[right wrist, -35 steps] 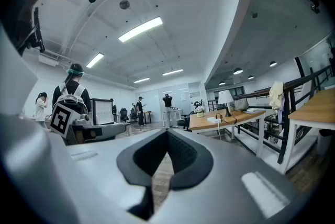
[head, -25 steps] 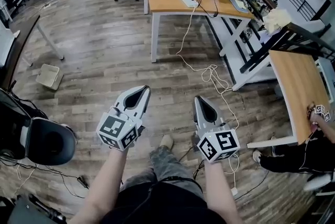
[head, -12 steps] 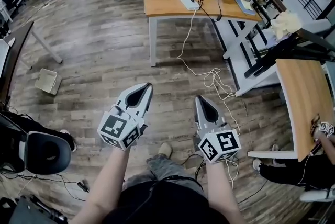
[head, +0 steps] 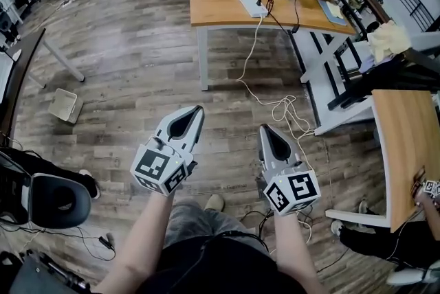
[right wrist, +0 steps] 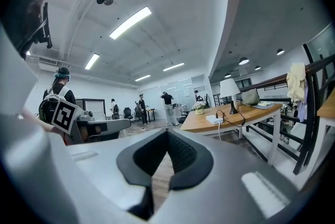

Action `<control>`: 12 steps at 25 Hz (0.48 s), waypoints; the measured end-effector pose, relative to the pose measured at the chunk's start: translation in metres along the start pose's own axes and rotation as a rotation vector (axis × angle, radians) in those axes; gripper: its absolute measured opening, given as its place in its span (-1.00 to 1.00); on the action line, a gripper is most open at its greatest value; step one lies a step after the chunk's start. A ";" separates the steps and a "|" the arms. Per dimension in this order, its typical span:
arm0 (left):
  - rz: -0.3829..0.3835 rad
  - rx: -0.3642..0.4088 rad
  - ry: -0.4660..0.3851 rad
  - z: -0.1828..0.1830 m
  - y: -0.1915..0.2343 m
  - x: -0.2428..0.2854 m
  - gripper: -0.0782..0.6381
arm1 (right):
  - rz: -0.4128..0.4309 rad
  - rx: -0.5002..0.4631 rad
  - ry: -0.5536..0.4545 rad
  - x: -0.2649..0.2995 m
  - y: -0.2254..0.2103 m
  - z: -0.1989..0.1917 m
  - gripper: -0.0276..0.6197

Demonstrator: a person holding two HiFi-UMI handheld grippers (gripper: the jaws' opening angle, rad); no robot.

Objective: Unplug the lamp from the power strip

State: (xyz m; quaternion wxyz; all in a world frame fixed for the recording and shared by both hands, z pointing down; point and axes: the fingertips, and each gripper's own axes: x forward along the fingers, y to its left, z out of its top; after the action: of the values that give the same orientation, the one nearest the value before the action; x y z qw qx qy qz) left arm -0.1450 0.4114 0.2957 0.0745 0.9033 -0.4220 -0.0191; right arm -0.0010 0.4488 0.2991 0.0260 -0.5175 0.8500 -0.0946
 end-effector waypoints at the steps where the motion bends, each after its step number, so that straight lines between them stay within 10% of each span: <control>1: 0.003 -0.004 0.003 -0.001 0.001 0.003 -0.79 | 0.003 0.003 0.000 0.002 -0.003 0.000 -0.89; 12: -0.008 -0.006 0.036 -0.007 0.011 0.042 -0.79 | -0.017 0.039 0.006 0.026 -0.037 -0.002 -0.89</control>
State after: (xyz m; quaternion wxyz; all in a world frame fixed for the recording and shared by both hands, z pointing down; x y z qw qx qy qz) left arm -0.1254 0.3728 0.3060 0.0846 0.9050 -0.4169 -0.0045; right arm 0.0194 0.4097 0.3090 0.0327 -0.5237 0.8437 -0.1130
